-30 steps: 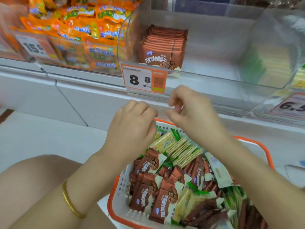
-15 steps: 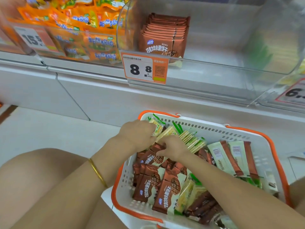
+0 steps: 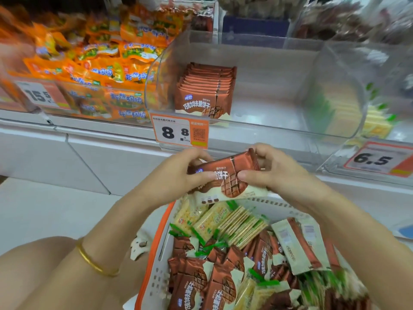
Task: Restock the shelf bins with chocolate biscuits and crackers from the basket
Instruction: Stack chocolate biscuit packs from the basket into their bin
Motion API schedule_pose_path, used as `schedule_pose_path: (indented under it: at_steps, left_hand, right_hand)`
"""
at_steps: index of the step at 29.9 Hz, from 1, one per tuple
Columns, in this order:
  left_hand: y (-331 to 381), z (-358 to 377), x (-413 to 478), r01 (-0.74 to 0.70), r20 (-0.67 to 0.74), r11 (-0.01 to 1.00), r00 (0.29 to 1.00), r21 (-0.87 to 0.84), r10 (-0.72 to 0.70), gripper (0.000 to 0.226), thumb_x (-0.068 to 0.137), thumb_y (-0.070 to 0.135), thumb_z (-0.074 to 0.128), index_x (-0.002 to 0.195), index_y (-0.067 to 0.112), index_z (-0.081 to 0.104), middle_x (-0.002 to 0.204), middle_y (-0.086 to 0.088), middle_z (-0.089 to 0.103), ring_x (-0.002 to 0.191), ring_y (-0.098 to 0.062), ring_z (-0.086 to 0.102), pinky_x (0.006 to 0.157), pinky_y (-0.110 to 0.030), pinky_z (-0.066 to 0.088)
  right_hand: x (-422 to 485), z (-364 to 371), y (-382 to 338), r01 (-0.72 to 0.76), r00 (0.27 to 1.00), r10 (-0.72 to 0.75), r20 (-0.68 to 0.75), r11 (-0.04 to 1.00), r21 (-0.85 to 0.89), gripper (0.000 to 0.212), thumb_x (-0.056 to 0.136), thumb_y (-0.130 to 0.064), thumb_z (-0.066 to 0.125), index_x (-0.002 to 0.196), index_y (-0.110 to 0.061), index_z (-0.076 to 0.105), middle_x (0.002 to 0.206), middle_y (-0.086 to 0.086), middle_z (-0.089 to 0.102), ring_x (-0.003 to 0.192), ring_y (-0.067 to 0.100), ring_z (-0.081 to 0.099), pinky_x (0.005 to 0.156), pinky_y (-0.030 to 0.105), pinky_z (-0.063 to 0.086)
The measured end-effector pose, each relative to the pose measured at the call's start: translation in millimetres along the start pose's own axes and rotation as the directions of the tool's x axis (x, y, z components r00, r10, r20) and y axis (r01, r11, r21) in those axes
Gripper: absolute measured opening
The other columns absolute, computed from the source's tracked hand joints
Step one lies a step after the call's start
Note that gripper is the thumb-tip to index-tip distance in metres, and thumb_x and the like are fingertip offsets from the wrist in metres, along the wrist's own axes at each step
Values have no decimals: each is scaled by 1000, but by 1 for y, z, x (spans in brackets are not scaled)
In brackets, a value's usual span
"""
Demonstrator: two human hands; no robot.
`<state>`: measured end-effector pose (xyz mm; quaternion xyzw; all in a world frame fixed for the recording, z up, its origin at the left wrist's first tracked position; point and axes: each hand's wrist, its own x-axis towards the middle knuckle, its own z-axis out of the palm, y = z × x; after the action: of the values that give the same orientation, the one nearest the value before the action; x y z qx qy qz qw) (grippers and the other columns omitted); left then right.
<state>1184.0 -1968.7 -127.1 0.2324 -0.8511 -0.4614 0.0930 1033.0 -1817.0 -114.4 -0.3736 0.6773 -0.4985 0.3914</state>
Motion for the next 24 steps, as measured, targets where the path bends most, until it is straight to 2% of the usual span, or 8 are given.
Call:
schedule_pose_path:
  at_steps: [5,8,10,12,15,17,19,24]
  left_hand:
    - [46,-40,3,-158,-179,987,972,-24,151,20,79,18,73,95,26,64,85,5,65,75,-2,62,66,-18,51]
    - [57,-55,16,-221,-459,968,852,120,251,49,83,21,71,126,24,49,102,10,56,88,7,53,78,-15,45]
    - [50,-55,21,-166,-553,950,780,266,291,62,85,24,67,139,19,37,124,4,50,112,0,47,91,-16,39]
    - [35,-48,23,-118,-509,901,791,416,339,59,87,33,61,140,17,38,134,-1,46,125,-15,40,98,-23,30]
    - [12,-36,26,-82,-352,770,855,633,381,58,89,51,36,133,17,50,130,-4,54,126,-24,43,107,-35,25]
    - [8,-33,28,-41,-311,701,876,712,367,59,89,52,29,128,17,56,127,-6,57,127,-27,44,112,-42,18]
    - [8,-33,29,-29,-306,682,879,731,365,58,89,51,29,126,17,58,123,-6,59,125,-27,46,113,-43,15]
    - [8,-32,29,-27,-306,674,877,738,370,52,90,48,32,122,18,59,117,-4,60,121,-26,48,112,-40,13]
  right_hand:
    - [9,-11,-73,177,984,-172,47,976,-125,33,74,-4,73,100,-20,63,66,-9,62,55,0,57,46,13,41]
    - [37,-23,-99,246,962,-255,-99,965,-96,25,75,-2,73,92,-18,65,75,-5,68,63,5,67,50,18,50]
    - [63,-32,-103,252,941,-252,-227,967,-31,22,77,-3,73,90,-19,64,83,0,69,69,11,70,55,23,53]
    - [89,-35,-94,213,929,-227,-293,974,-78,23,77,-5,74,92,-19,64,89,3,68,74,14,69,58,24,53]
    - [123,-29,-74,122,939,-203,-278,952,-280,25,76,-5,76,95,-16,63,90,3,63,76,13,63,54,16,51]
    - [141,-21,-68,127,936,-263,-233,871,-475,25,75,-8,78,93,-17,63,91,1,60,80,15,59,64,20,52]
    - [154,-15,-71,112,922,-337,-193,706,-700,25,75,-17,79,89,-21,59,92,-3,58,85,15,57,75,29,51]
    - [162,1,-72,23,934,-344,-93,318,-948,34,79,-34,73,89,-17,45,100,5,49,92,27,54,69,33,40]
